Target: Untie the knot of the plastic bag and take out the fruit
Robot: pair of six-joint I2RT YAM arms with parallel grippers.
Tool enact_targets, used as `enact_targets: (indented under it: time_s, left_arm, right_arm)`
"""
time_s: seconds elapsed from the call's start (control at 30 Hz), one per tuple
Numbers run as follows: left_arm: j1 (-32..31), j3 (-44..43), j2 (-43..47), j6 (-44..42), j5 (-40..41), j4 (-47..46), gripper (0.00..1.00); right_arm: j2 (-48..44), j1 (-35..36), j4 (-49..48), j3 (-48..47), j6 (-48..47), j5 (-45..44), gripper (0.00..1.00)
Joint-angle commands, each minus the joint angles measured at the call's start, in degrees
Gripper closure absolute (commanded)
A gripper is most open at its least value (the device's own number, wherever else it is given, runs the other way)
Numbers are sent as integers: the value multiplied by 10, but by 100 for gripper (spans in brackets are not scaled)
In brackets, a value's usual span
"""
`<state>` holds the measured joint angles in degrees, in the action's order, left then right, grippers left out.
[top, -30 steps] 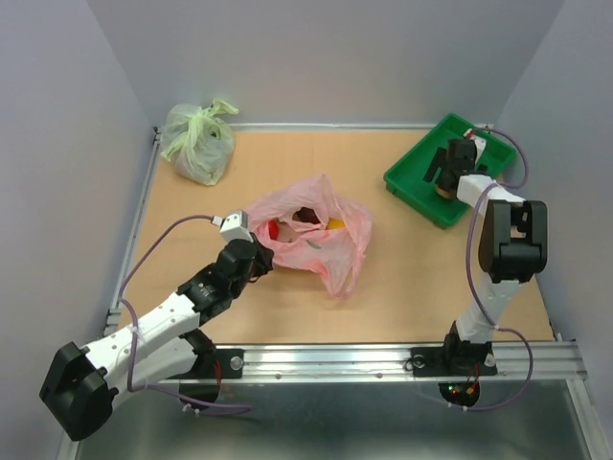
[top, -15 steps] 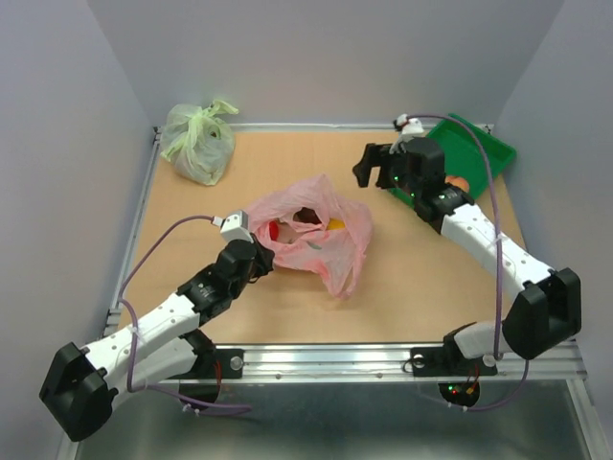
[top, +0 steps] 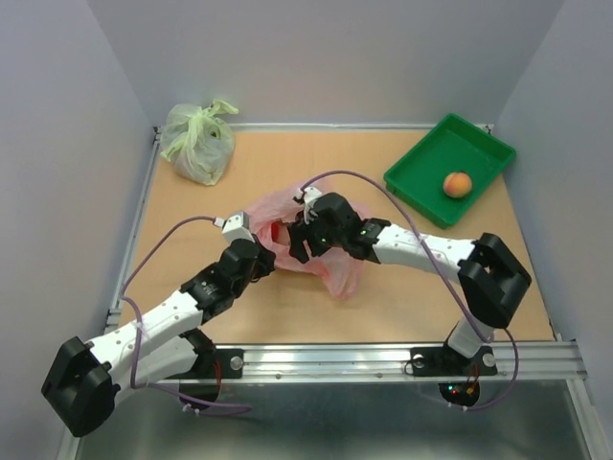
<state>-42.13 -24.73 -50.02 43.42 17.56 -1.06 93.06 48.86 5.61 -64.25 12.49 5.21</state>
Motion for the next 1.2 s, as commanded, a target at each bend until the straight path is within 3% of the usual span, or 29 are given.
enact_targets:
  time_s: [0.0, 0.13, 0.4, 0.53, 0.63, 0.67, 0.8, 0.87, 1.03, 1.17]
  left_arm:
    - [2, 11, 3, 10, -1, -19, 100]
    - [2, 22, 11, 25, -1, -19, 100]
    - [2, 42, 10, 42, -23, -39, 100]
    - [2, 43, 25, 33, -45, -46, 97]
    - [1, 36, 62, 1, -59, -44, 78]
    - [1, 24, 73, -19, -60, -35, 63]
    - [1, -30, 113, -58, -42, 9, 30]
    - [1, -60, 111, -93, -38, 43, 25]
    - [1, -165, 64, -201, -44, 65, 25]
    - [-13, -225, -37, -332, -37, 67, 24]
  right_arm:
    - [27, 6, -44, 5, 23, -84, 29]
    - [6, 6, -43, 51, 59, -144, 42]
    - [-70, 5, -43, 221, 146, -187, 52]
    - [-70, 5, -46, 251, 158, -197, 55]
    - [-76, 5, -51, 258, 148, -195, 56]
    - [-90, 5, -52, 260, 146, -196, 56]
    - [-114, 5, -52, 259, 131, -206, 56]
    - [-124, 5, -52, 264, 127, -204, 56]
    - [-144, 5, -52, 262, 112, -201, 56]
    - [-141, 6, -52, 259, 102, -200, 55]
